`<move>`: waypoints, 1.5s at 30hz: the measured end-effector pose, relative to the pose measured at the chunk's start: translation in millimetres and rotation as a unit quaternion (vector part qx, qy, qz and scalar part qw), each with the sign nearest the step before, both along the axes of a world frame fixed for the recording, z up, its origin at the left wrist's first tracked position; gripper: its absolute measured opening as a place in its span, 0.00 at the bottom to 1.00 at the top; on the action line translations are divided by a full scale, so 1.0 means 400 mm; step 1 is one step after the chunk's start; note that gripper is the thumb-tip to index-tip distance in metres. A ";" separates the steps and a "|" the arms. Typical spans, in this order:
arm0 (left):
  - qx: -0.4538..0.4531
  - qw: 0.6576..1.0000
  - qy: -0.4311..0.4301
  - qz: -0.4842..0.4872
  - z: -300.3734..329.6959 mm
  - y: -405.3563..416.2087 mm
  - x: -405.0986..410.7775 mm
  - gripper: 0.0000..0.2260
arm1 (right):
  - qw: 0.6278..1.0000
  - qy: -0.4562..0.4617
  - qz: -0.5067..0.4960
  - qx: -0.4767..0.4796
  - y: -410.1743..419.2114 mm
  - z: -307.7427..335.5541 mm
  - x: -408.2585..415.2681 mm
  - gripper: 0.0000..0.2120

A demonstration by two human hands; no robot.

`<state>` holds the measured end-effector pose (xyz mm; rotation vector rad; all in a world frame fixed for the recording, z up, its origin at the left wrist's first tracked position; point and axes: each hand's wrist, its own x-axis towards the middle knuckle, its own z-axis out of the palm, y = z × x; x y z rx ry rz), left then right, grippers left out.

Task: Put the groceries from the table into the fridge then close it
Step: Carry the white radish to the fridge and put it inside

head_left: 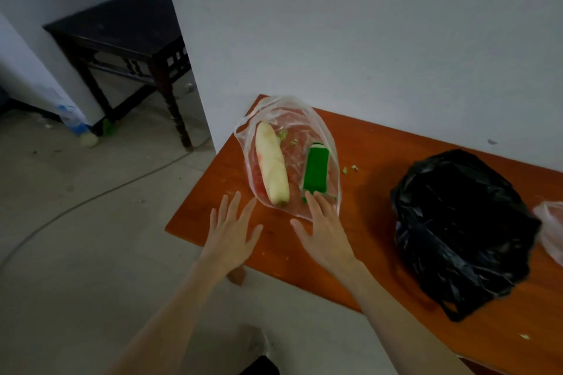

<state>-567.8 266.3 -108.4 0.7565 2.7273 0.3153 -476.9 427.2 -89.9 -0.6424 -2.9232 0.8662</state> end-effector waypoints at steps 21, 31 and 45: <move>-0.018 0.997 -0.063 -0.043 -0.164 0.089 -0.287 0.28 | 0.981 -0.167 -0.081 -0.056 0.059 -0.200 -0.504 0.45; 0.038 0.998 -0.047 -0.028 -0.162 0.099 -0.295 0.31 | 0.968 -0.122 -0.121 -0.186 0.124 -0.172 -0.498 0.42; 0.327 0.843 -0.414 0.106 -0.014 0.112 -0.225 0.21 | 0.972 -0.031 -0.164 -0.166 -0.015 -0.058 -0.185 0.42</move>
